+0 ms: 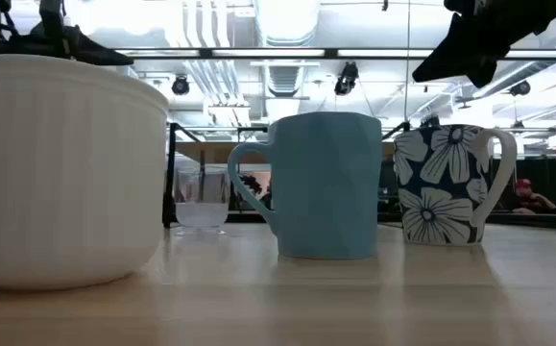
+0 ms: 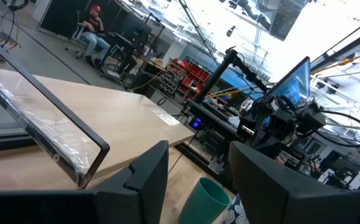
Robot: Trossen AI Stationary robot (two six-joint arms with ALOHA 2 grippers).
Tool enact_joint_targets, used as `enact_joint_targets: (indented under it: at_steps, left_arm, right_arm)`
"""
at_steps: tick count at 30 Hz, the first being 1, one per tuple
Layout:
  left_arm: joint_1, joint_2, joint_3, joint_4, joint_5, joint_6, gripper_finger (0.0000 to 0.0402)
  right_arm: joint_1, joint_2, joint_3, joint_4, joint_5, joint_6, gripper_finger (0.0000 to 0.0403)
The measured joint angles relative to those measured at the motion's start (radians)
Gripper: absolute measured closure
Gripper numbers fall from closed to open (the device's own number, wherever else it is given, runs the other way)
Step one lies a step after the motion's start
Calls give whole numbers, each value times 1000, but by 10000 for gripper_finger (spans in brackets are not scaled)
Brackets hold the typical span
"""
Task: Stack small to large cups/mugs on shelf
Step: Put the transparent mug on the shelf
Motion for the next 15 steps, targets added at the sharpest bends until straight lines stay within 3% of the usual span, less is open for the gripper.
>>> enact_joint_targets:
  at_steps: [15]
  left_arm:
    - [0,-2,0,0,0,0,244]
  right_arm:
    - [0,0,0,0,-2,-75,394]
